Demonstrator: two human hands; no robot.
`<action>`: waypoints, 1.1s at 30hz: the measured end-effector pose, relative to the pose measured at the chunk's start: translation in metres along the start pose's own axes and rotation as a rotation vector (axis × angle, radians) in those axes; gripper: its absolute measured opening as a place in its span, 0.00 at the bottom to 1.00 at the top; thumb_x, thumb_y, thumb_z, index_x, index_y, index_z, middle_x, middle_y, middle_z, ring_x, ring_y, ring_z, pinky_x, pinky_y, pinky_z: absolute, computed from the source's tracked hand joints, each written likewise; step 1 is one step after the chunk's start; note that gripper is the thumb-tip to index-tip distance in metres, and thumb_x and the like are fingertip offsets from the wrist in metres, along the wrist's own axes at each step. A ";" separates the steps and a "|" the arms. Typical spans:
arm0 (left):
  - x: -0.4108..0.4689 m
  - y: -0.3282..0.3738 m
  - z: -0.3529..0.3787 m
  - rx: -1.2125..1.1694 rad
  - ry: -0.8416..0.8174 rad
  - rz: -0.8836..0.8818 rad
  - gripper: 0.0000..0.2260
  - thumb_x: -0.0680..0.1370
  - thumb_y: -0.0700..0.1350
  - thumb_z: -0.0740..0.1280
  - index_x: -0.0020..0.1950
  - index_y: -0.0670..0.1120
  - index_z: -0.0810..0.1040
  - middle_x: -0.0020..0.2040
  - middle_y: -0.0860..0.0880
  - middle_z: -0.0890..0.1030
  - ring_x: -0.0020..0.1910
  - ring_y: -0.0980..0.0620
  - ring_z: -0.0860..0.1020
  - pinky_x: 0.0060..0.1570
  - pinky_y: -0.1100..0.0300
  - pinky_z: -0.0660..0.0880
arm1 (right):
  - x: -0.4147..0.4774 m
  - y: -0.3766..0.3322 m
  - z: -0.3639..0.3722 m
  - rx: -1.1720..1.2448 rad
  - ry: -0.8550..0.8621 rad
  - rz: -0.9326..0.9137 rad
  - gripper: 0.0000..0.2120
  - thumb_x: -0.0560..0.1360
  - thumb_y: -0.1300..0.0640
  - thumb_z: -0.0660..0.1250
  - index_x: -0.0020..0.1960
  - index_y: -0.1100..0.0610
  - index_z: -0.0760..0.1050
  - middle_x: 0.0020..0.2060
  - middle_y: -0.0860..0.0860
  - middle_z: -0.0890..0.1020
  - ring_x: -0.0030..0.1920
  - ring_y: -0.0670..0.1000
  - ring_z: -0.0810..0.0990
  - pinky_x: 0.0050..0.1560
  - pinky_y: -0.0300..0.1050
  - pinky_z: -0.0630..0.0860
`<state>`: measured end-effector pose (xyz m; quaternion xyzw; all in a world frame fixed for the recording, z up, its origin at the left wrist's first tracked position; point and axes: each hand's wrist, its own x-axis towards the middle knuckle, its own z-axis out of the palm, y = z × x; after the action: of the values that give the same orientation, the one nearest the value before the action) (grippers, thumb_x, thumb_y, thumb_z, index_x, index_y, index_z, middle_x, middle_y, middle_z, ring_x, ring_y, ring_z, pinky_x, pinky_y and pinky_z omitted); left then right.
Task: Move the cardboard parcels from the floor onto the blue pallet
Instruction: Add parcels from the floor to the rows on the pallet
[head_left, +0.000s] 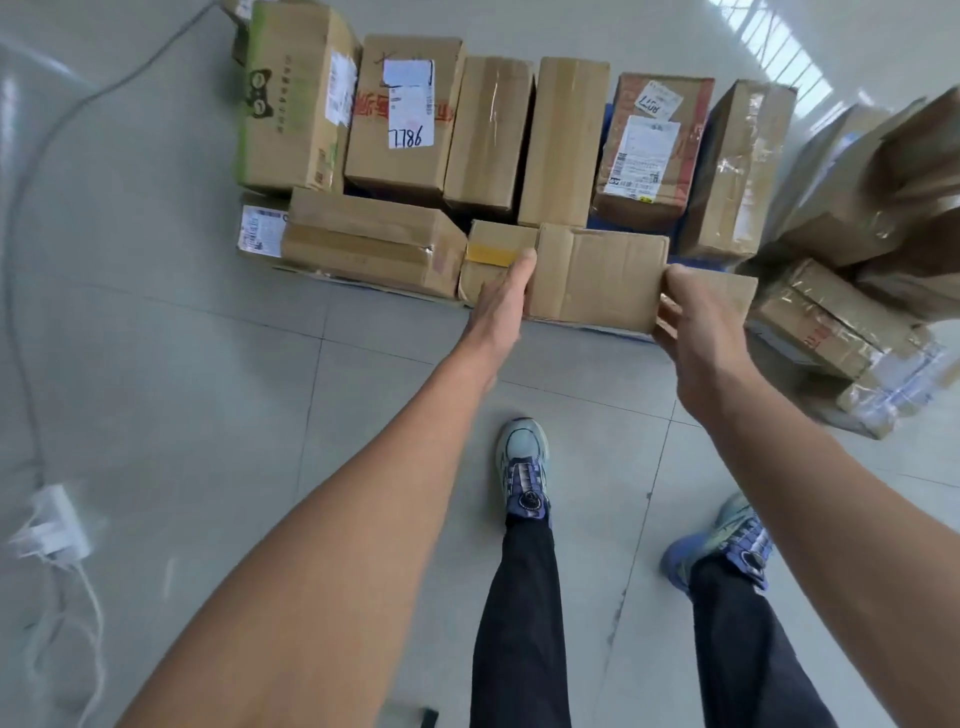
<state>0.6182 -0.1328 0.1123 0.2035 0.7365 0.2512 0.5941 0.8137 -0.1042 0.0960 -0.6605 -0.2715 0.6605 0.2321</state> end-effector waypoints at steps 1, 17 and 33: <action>0.010 -0.001 -0.014 0.022 -0.002 0.004 0.27 0.84 0.63 0.56 0.81 0.52 0.66 0.80 0.52 0.67 0.77 0.50 0.65 0.73 0.48 0.67 | 0.006 0.001 0.013 0.016 -0.006 0.011 0.14 0.80 0.46 0.61 0.47 0.52 0.82 0.45 0.44 0.84 0.48 0.43 0.81 0.61 0.49 0.78; 0.079 -0.047 -0.062 -0.017 -0.038 0.016 0.26 0.86 0.61 0.53 0.82 0.52 0.62 0.83 0.52 0.58 0.80 0.52 0.59 0.78 0.43 0.61 | 0.062 0.021 0.091 -0.034 0.000 0.118 0.10 0.82 0.48 0.61 0.56 0.50 0.79 0.53 0.45 0.83 0.54 0.45 0.82 0.56 0.46 0.78; 0.067 -0.094 -0.063 -0.206 0.059 -0.049 0.32 0.80 0.60 0.58 0.83 0.55 0.59 0.81 0.55 0.64 0.78 0.52 0.66 0.74 0.43 0.66 | 0.063 0.029 0.095 -0.178 -0.052 0.016 0.18 0.85 0.49 0.57 0.73 0.41 0.73 0.64 0.46 0.80 0.60 0.48 0.79 0.64 0.52 0.76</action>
<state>0.5426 -0.1750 0.0130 0.1159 0.7286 0.3169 0.5961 0.7191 -0.0884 0.0277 -0.6632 -0.3298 0.6525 0.1602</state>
